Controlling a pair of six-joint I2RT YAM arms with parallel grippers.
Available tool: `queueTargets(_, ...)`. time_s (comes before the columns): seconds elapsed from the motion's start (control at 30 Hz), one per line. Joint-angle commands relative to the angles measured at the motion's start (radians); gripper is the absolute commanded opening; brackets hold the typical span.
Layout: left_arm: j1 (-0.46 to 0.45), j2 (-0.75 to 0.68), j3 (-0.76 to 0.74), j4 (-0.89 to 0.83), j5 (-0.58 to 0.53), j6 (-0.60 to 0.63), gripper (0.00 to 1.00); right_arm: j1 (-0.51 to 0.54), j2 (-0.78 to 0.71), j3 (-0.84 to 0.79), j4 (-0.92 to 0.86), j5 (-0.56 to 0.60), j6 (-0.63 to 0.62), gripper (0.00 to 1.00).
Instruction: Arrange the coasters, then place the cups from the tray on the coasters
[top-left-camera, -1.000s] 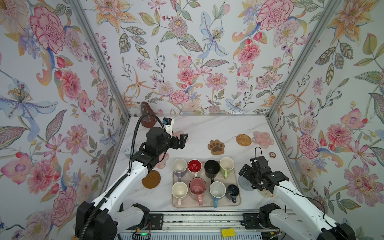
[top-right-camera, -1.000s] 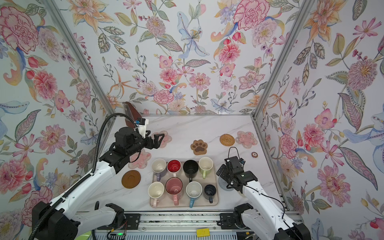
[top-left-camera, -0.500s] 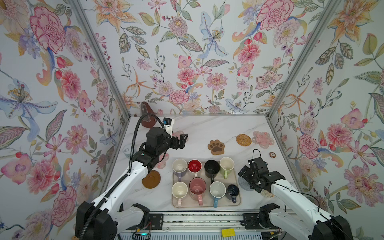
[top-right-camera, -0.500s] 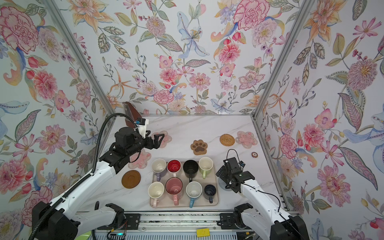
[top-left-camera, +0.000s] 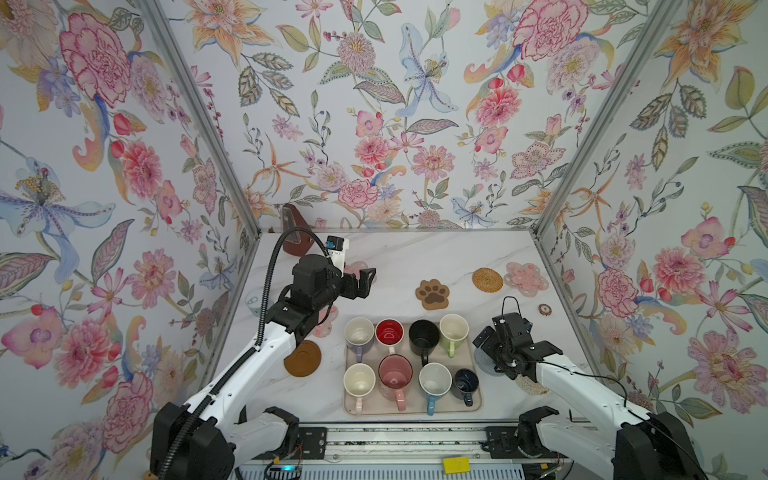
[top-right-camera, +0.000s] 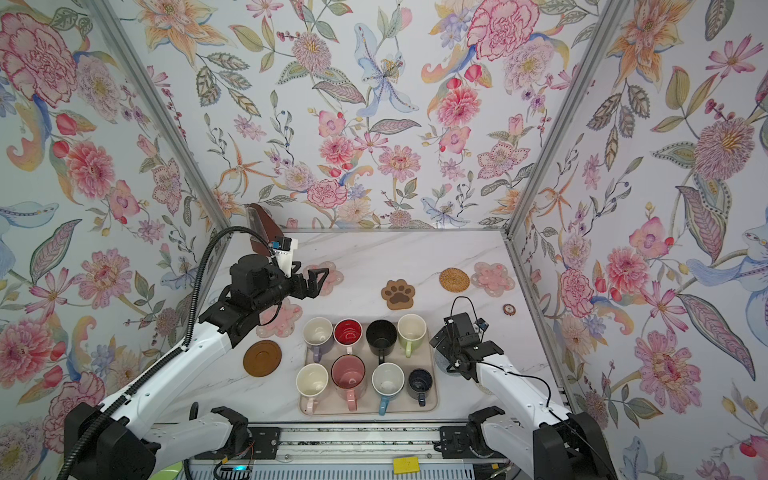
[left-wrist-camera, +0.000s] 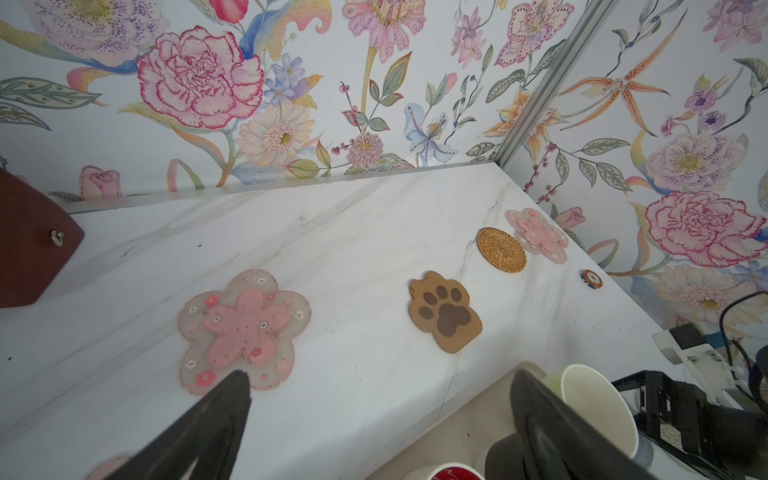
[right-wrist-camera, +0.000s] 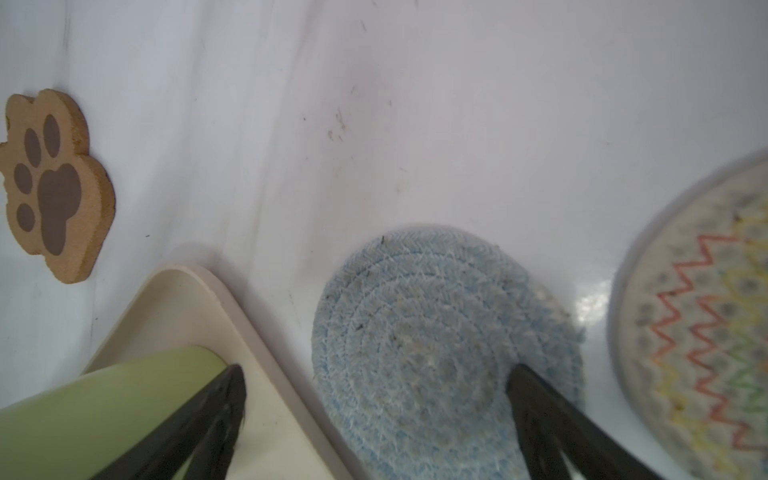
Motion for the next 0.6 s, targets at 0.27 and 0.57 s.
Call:
queueTargets(0.27, -0.011, 0.000, -0.005, 0.000, -0.002, 0.016, 0.99, -0.046, 0.171, 0.054, 0.119, 0.050, -0.060, 0.99)
queueTargets(0.57, -0.009, -0.006, 0.001, -0.004, -0.012, 0.016, 0.99, -0.066, 0.364, 0.169, 0.211, 0.038, -0.129, 0.99)
